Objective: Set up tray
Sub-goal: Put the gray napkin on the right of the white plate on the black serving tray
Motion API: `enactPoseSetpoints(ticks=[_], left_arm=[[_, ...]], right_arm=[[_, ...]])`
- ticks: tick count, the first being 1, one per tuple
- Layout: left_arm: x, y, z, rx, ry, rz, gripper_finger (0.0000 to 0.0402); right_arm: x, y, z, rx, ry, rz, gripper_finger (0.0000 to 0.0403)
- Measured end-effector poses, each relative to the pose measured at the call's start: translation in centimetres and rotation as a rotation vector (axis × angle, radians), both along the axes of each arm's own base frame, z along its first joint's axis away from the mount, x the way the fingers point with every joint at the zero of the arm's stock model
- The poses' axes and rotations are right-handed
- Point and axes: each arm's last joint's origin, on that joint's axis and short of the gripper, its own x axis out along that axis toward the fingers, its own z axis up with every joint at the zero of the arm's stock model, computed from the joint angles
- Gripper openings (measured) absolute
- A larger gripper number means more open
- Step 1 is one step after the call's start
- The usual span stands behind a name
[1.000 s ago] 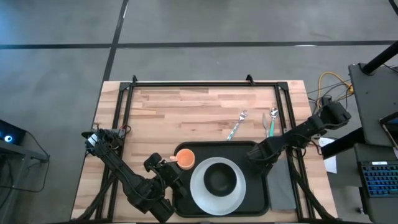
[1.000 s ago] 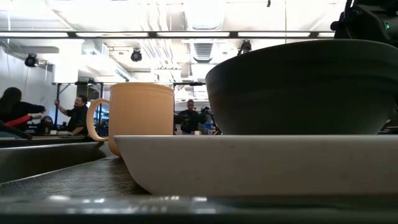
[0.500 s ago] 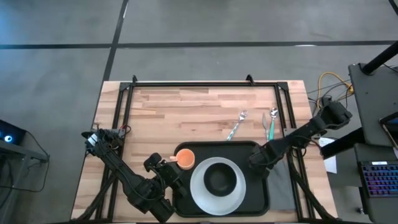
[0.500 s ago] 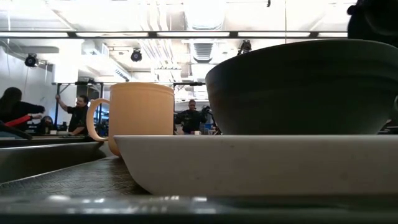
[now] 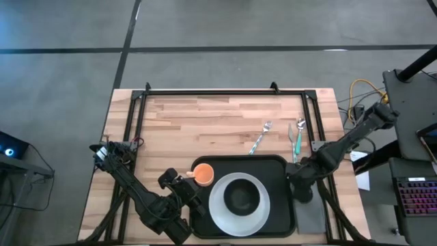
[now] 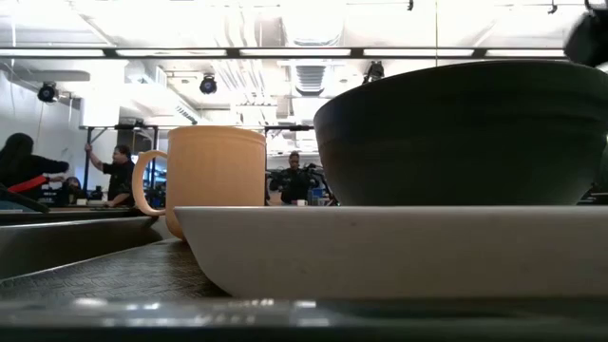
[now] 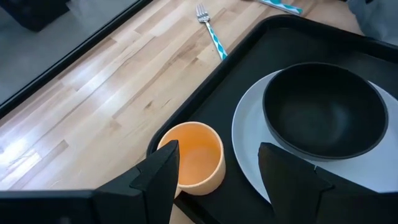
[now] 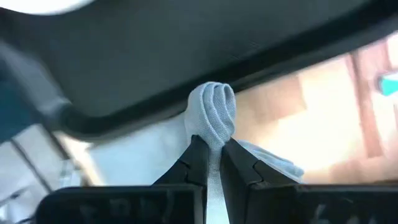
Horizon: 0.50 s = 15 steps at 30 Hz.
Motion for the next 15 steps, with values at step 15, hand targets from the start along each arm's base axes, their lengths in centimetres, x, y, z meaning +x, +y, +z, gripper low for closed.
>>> enactPoseSetpoints(ticks=[15], left_arm=[[0.1,-0.1,-0.3,0.001,0.002,0.000,0.0199]], right_arm=[[3.3,0.0,4.3,-0.140,-0.261,0.049,0.0011]])
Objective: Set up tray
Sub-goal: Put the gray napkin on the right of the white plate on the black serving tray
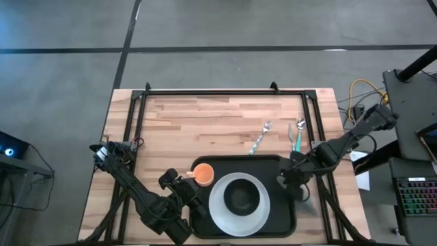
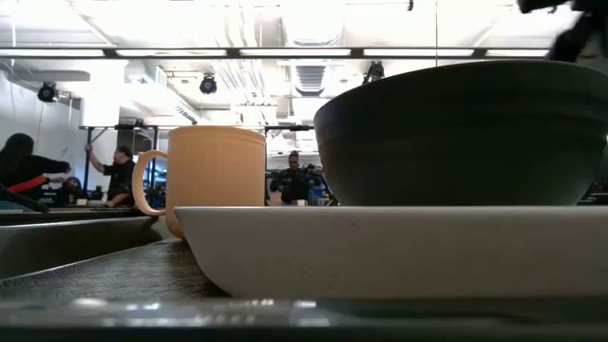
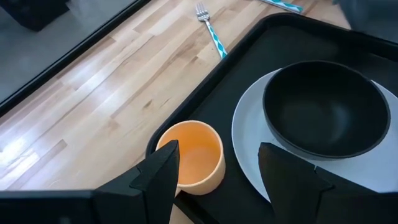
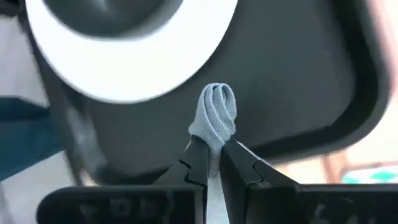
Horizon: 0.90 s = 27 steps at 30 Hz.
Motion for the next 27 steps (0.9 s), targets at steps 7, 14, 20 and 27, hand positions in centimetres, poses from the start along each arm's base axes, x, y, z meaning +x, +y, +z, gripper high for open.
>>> enactPoseSetpoints(ticks=[7,14,20,27], left_arm=[[0.1,-0.1,0.1,-0.011,-0.012,0.000,0.0199],[0.1,-0.1,0.1,-0.004,-0.005,-0.008,0.0199],[0.1,-0.1,0.1,0.004,0.003,-0.017,0.0199],[0.1,-0.1,-0.3,0.012,0.012,-0.017,0.0199]], right_arm=[[1.3,-0.1,3.3,-0.080,-0.157,-0.018,0.0011],[1.4,0.3,6.8,0.038,-0.200,0.019,0.0011],[1.3,0.7,9.6,0.206,-0.203,0.073,0.0011],[1.0,0.3,8.0,0.211,-0.088,0.083,0.0011]])
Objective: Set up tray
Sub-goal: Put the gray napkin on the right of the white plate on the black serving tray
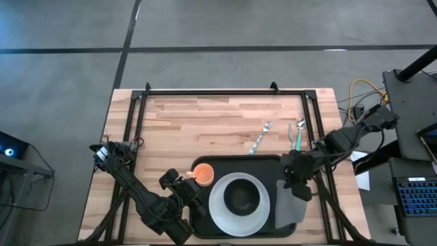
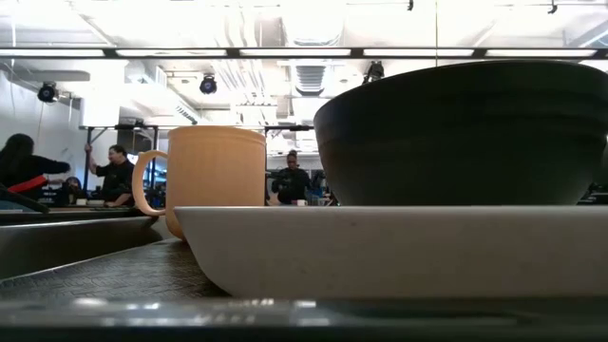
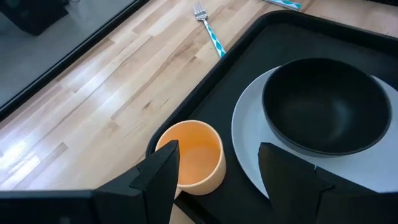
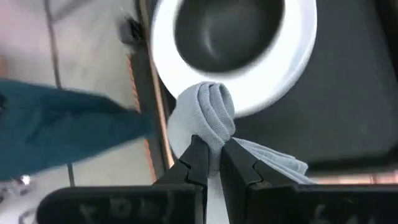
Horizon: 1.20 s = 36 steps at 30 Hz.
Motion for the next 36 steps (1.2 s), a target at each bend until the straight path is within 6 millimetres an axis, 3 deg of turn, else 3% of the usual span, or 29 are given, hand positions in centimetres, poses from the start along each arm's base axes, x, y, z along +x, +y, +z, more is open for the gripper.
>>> enactPoseSetpoints(ticks=[5,9,14,19,26,30,36], left_arm=[[0.0,0.0,-0.1,0.002,0.002,0.000,0.0199],[0.0,0.0,-0.1,0.002,0.001,0.000,0.0199],[0.0,0.0,-0.1,0.000,-0.001,0.000,0.0199],[0.0,0.0,-0.1,-0.001,-0.001,0.000,0.0199],[0.0,0.0,-0.1,-0.004,-0.005,0.000,0.0199],[0.0,0.0,0.0,-0.005,-0.006,0.001,0.0199],[0.0,0.0,0.0,-0.006,-0.007,0.002,0.0199]], right_arm=[[0.4,0.0,-4.5,-0.008,0.089,0.016,0.0011],[0.9,0.2,-8.6,0.011,0.054,-0.002,0.0012],[0.3,-0.9,-12.1,-0.163,0.063,-0.159,0.0012],[0.1,-1.5,-13.2,-0.321,0.015,-0.197,0.0013],[0.8,-2.2,-14.2,-0.540,-0.006,-0.095,0.0013],[1.3,-2.2,-15.2,-0.548,0.052,-0.081,0.0026],[2.2,-1.2,-15.2,-0.457,0.111,-0.026,0.0092]])
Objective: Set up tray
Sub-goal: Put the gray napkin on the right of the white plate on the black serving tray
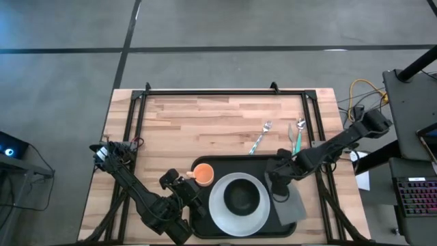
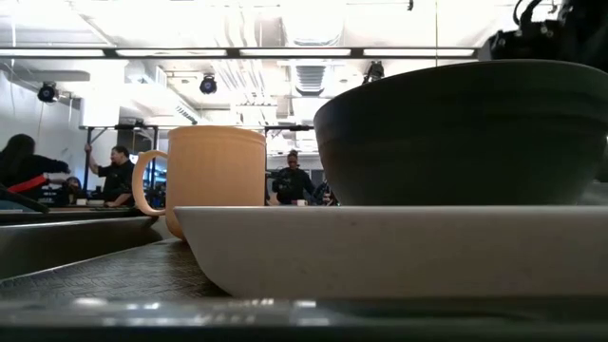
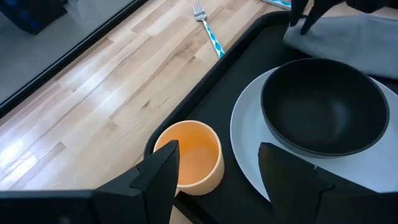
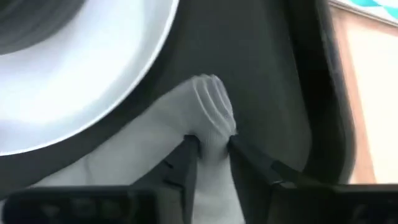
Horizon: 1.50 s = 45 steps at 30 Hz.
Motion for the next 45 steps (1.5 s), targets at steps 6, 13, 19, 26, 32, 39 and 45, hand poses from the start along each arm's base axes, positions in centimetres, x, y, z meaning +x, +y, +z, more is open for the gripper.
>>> enactPoseSetpoints(ticks=[6,13,19,26,32,39,45], left_arm=[[0.0,0.0,0.0,0.000,0.000,0.000,0.0199],[0.0,0.0,0.0,0.000,0.000,0.000,0.0199],[0.0,0.0,0.0,0.001,0.001,0.000,0.0199],[0.0,0.0,0.0,0.001,0.001,0.000,0.0199],[0.0,0.0,0.0,0.001,0.001,-0.001,0.0199],[0.0,0.0,0.0,-0.005,-0.005,-0.002,0.0199],[0.1,-0.1,0.0,-0.012,-0.008,-0.002,0.0199]], right_arm=[[0.7,0.3,1.9,-0.024,-0.068,0.003,0.0162],[-0.2,0.1,3.5,-0.022,0.002,0.054,0.0201],[-1.4,1.5,2.3,0.071,0.120,0.150,0.0195],[-2.4,4.1,1.7,0.100,0.049,0.299,0.0183],[-2.5,5.5,0.2,0.177,-0.071,0.351,0.0186],[-2.3,6.7,-3.4,0.228,0.064,0.348,0.0187],[-0.7,8.4,-5.9,0.268,0.142,0.335,0.0186]])
